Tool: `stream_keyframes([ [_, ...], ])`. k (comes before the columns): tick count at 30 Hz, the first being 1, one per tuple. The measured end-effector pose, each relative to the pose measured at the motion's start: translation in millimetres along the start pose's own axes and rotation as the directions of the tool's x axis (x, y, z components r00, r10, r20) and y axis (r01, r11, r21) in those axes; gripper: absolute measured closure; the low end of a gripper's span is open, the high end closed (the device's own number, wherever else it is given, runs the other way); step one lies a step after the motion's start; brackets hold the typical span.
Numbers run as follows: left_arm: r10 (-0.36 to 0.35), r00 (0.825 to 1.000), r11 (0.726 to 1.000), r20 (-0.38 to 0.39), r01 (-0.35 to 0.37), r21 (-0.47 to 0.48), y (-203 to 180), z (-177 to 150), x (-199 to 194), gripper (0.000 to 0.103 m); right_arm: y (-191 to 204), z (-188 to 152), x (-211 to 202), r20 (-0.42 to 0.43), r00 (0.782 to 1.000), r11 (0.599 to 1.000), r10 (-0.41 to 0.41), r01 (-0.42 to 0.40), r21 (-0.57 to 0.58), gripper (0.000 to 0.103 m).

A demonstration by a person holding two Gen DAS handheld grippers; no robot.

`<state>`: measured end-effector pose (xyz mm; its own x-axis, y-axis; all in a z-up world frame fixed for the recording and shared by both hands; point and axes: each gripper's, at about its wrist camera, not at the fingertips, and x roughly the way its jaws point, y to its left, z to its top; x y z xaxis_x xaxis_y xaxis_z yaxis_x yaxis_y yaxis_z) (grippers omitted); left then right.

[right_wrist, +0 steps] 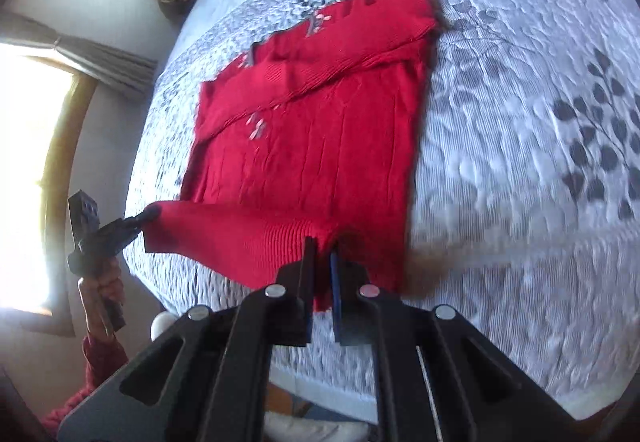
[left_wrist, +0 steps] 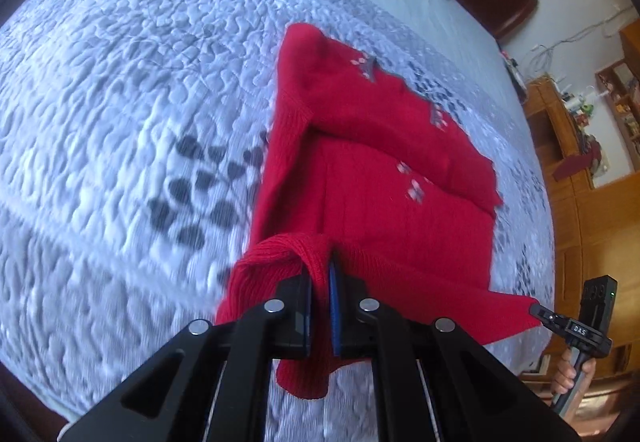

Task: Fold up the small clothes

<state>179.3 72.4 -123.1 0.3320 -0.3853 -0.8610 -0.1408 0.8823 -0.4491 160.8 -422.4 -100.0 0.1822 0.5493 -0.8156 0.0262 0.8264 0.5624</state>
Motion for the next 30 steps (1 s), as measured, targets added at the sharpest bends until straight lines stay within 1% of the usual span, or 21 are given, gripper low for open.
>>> stream_keyframes([
  [3, 0.027, 0.999, 0.999, -0.042, -0.028, -0.031, 6.1, 24.5, 33.4, 0.094, -9.7, 33.2, 27.7, -0.036, 0.999, 0.999, -0.034, 0.035, 0.035, 0.097],
  [5, 0.042, 0.996, 0.997, -0.076, -0.047, -0.057, 11.3, 36.5, 49.3, 0.090, -19.6, 53.7, 45.2, -0.056, 0.997, 0.996, -0.053, 0.057, 0.074, 0.094],
  [6, 0.038, 0.995, 0.997, -0.098, -0.045, -0.070, 14.3, 42.3, 55.0, 0.090, -22.5, 58.1, 49.3, -0.056, 0.997, 0.995, -0.062, 0.066, 0.079, 0.086],
  [7, 0.022, 0.993, 0.996, -0.119, -0.032, -0.080, 16.3, 46.9, 58.4, 0.090, -25.6, 63.1, 52.1, -0.049, 0.995, 0.992, -0.083, 0.087, 0.086, 0.072],
  [8, -0.001, 0.990, 0.995, -0.140, -0.012, -0.095, 18.8, 50.8, 59.5, 0.089, -30.5, 68.4, 52.0, -0.038, 0.994, 0.989, -0.107, 0.111, 0.098, 0.064],
  [9, -0.024, 0.988, 0.995, -0.150, 0.008, -0.103, 20.1, 53.6, 57.8, 0.087, -32.4, 70.7, 51.1, -0.028, 0.993, 0.988, -0.113, 0.116, 0.103, 0.060],
  [10, -0.045, 0.989, 0.995, -0.143, 0.033, -0.091, 20.1, 55.9, 51.6, 0.085, -35.9, 73.2, 48.5, -0.017, 0.994, 0.989, -0.108, 0.109, 0.104, 0.061],
  [11, -0.038, 0.992, 0.997, -0.120, 0.030, -0.070, 19.6, 57.7, 45.1, 0.074, -38.3, 73.5, 45.9, -0.011, 0.995, 0.990, -0.094, 0.095, 0.102, 0.061],
  [12, -0.007, 0.998, 1.000, -0.069, 0.005, -0.029, 18.5, 59.2, 32.8, 0.050, -40.6, 72.7, 41.4, -0.002, 0.997, 0.992, -0.080, 0.080, 0.097, 0.061],
  [13, 0.002, 1.000, 1.000, -0.019, -0.002, 0.001, 17.8, 60.6, 22.2, 0.040, -41.5, 71.1, 37.6, 0.006, 0.997, 0.993, -0.075, 0.074, 0.087, 0.061],
  [15, -0.002, 0.998, 0.998, 0.063, -0.002, 0.059, 17.3, 61.3, 0.6, 0.040, -40.3, 66.5, 30.3, 0.019, 0.998, 0.996, -0.063, 0.062, 0.056, 0.061],
  [17, 0.006, 0.995, 0.995, 0.095, -0.016, 0.103, 15.1, 63.4, -8.7, 0.041, -37.3, 63.6, 26.0, 0.022, 0.999, 0.998, -0.048, 0.048, 0.029, 0.061],
  [19, 0.040, 0.991, 0.984, 0.128, -0.061, 0.168, 8.1, 61.2, -11.5, 0.041, -31.5, 61.9, 22.5, 0.027, 0.999, 0.999, -0.040, 0.040, -0.011, 0.061],
  [21, 0.064, 0.988, 0.964, 0.141, -0.098, 0.248, -3.6, 57.8, -7.1, 0.041, -24.8, 60.6, 21.5, 0.031, 0.999, 0.998, -0.044, 0.045, -0.051, 0.061],
  [23, 0.059, 0.988, 0.942, 0.146, -0.103, 0.320, -16.3, 50.6, -0.7, 0.041, -18.3, 64.0, 29.8, 0.020, 0.998, 0.995, -0.051, 0.053, -0.079, 0.061],
  [25, 0.057, 0.989, 0.909, 0.140, -0.110, 0.403, -33.1, 40.9, 9.5, 0.041, -16.2, 66.4, 39.3, 0.002, 0.998, 0.994, -0.061, 0.061, -0.091, 0.060],
  [26, 0.069, 0.988, 0.879, 0.137, -0.125, 0.461, -44.0, 34.3, 16.5, 0.041, -15.6, 68.1, 45.1, -0.006, 0.997, 0.993, -0.071, 0.070, -0.092, 0.060],
  [28, 0.087, 0.987, 0.825, 0.134, -0.147, 0.546, -62.4, 20.8, 26.9, 0.041, -16.2, 70.5, 54.3, -0.020, 0.996, 0.992, -0.084, 0.082, -0.093, 0.060],
  [29, 0.086, 0.988, 0.799, 0.127, -0.145, 0.583, -69.7, 14.4, 31.5, 0.041, -16.7, 70.9, 56.9, -0.023, 0.996, 0.992, -0.082, 0.079, -0.094, 0.060],
  [30, 0.089, 0.990, 0.767, 0.114, -0.141, 0.626, -78.8, 7.4, 37.8, 0.041, -16.9, 71.7, 59.7, -0.025, 0.997, 0.993, -0.078, 0.075, -0.096, 0.060],
])
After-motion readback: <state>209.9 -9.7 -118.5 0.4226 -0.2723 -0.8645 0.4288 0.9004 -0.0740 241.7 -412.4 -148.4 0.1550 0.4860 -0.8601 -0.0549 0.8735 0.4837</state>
